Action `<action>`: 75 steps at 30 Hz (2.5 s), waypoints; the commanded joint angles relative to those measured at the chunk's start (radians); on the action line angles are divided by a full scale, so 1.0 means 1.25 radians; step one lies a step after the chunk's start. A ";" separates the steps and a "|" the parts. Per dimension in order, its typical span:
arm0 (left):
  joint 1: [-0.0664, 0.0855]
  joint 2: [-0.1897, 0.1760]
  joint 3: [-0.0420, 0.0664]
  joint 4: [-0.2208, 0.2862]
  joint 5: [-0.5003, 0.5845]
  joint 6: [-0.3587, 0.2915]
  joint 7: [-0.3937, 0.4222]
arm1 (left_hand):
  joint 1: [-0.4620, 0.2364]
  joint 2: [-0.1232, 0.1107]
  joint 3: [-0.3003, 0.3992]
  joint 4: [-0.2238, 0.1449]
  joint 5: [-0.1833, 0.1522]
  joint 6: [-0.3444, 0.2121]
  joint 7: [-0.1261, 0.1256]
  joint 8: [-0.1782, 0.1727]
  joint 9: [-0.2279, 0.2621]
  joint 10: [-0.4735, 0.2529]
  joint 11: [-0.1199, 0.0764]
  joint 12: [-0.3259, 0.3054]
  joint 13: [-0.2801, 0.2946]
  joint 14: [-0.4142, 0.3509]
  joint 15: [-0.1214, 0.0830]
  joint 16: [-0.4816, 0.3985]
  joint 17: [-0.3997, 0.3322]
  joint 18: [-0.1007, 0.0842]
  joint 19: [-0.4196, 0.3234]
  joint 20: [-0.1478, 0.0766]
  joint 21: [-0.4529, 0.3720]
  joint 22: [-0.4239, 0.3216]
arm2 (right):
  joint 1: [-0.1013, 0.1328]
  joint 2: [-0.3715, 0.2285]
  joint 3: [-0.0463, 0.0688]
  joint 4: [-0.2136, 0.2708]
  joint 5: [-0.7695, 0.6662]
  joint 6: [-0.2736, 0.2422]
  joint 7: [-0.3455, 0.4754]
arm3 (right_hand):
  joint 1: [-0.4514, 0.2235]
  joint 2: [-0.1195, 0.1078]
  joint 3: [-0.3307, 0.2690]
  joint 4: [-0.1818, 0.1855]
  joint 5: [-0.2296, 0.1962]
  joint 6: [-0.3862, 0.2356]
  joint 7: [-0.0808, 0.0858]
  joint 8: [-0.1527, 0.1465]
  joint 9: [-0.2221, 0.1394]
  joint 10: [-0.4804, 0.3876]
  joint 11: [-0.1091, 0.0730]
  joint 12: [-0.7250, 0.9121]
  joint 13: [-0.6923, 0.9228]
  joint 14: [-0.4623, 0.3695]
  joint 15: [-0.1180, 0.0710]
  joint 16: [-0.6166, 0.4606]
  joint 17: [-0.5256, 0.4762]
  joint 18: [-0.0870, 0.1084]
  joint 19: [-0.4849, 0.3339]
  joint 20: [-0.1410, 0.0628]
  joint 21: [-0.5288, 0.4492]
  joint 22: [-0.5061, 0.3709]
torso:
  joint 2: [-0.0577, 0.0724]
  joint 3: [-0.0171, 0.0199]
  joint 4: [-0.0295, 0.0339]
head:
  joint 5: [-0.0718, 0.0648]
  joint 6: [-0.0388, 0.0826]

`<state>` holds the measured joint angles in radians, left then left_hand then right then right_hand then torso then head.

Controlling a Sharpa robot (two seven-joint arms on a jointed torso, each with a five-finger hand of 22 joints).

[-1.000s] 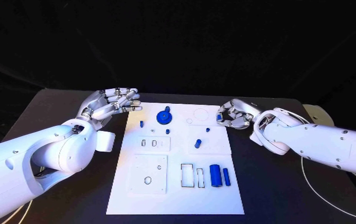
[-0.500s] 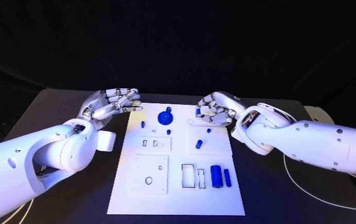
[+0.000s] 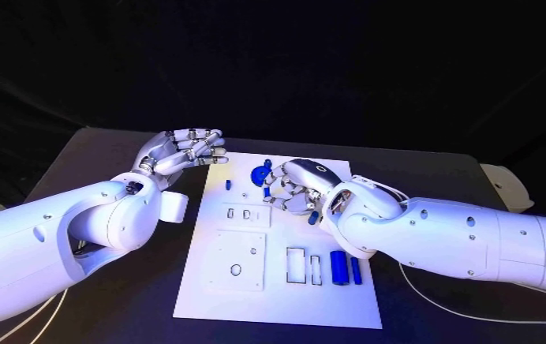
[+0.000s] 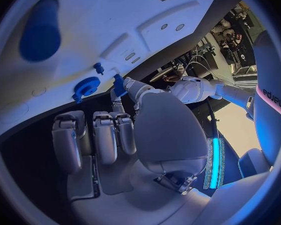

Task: Assemble the parts on the task board

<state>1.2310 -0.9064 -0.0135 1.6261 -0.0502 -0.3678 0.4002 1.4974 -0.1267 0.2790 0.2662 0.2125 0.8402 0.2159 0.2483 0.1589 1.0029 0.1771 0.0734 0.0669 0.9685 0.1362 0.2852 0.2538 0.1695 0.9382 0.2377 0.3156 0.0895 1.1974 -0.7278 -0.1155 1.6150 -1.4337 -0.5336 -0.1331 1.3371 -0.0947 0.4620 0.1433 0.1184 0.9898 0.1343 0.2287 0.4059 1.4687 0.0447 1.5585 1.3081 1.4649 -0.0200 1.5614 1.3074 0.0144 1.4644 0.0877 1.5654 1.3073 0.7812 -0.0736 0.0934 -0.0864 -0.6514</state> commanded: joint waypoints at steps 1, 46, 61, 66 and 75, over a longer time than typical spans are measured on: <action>0.001 0.002 0.000 0.001 -0.003 0.015 0.003 | -0.002 -0.007 0.006 0.001 -0.002 0.002 0.008 0.000 0.000 0.005 0.002 -0.003 -0.001 0.002 -0.001 -0.005 0.001 0.011 0.007 0.000 -0.005 -0.002 | -0.009 0.017 -0.001 -0.003 -0.065 0.026 -0.053 | -0.006 -0.001 0.004 0.001 0.001 0.017 -0.015 0.012 0.018 0.073 -0.006 0.000 0.199 0.079 -0.007 0.001 0.182 -0.012 0.085 -0.005 0.004 0.211 | 0.001 0.0010 -0.0014 | 0.006 -0.004; 0.001 0.005 0.000 -0.005 -0.003 0.015 0.004 | -0.003 -0.008 0.006 0.001 -0.002 0.002 0.008 0.000 0.000 0.005 0.002 -0.003 -0.001 0.002 -0.001 -0.005 0.002 0.011 0.007 0.000 -0.005 -0.002 | -0.040 0.070 -0.006 -0.039 -0.125 0.088 -0.081 | -0.049 -0.040 -0.006 0.012 -0.007 -0.026 0.002 -0.009 0.013 0.062 0.008 -0.013 0.186 0.078 0.003 0.000 0.178 -0.012 0.085 0.000 0.004 0.211 | 0.000 0.0010 -0.0011 | 0.003 -0.008; 0.001 0.004 0.000 -0.006 -0.003 0.016 0.003 | -0.004 -0.008 0.007 0.001 -0.002 0.001 0.008 -0.001 -0.001 0.004 0.002 -0.005 -0.001 0.003 -0.001 -0.006 0.003 0.011 0.008 0.000 -0.005 -0.002 | -0.040 0.070 -0.006 -0.038 -0.131 0.077 -0.079 | -0.072 -0.062 -0.017 0.028 -0.031 -0.062 0.021 -0.038 0.002 0.052 0.026 -0.024 0.176 0.077 0.019 0.000 0.176 -0.012 0.085 0.016 0.004 0.211 | 0.000 0.0016 -0.0010 | 0.003 -0.007; 0.001 0.004 0.000 -0.006 -0.003 0.016 0.003 | -0.004 -0.008 0.007 0.001 -0.002 0.001 0.008 -0.001 -0.001 0.004 0.002 -0.005 -0.001 0.003 -0.001 -0.006 0.003 0.011 0.008 0.000 -0.005 -0.002 | -0.040 0.070 -0.006 -0.037 -0.132 0.068 -0.079 | -0.088 -0.076 -0.041 0.048 -0.054 -0.073 0.023 -0.047 0.000 0.045 0.028 -0.032 0.168 0.077 0.022 -0.001 0.174 -0.012 0.085 0.020 0.004 0.211 | 0.000 0.0017 -0.0013 | 0.002 -0.007; 0.001 0.005 0.000 -0.009 -0.013 0.014 -0.004 | -0.004 -0.009 0.008 0.001 -0.002 0.001 0.008 -0.002 -0.001 0.004 0.002 -0.005 -0.001 0.003 -0.001 -0.007 0.004 0.011 0.008 0.000 -0.005 -0.003 | -0.040 0.061 -0.006 -0.023 -0.139 -0.004 -0.069 | -0.068 -0.069 -0.193 0.116 -0.049 -0.123 0.040 -0.085 -0.013 0.026 0.045 -0.052 0.148 0.075 0.037 -0.002 0.167 -0.012 0.085 0.033 0.004 0.211 | 0.000 0.0019 -0.0006 | 0.002 -0.005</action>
<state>1.2310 -0.9021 -0.0138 1.6147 -0.0522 -0.3651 0.3966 1.4932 -0.1307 0.2817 0.2689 0.2125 0.8402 0.2159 0.2482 0.1589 1.0029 0.1771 0.0734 0.0669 0.9685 0.1362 0.2809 0.2578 0.1696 0.9386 0.2377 0.3156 0.0875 1.1479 -0.6498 -0.1231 1.5801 -1.5890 -0.4845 -0.2205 1.2358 -0.1834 0.2427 0.2812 0.0554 0.8403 0.1844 0.1252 0.3915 1.4667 0.0932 1.5000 1.3074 1.4647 0.0198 1.5615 1.3075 0.0143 1.4679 0.1239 1.5654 1.3073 0.7816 -0.0713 0.0918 -0.0837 -0.6587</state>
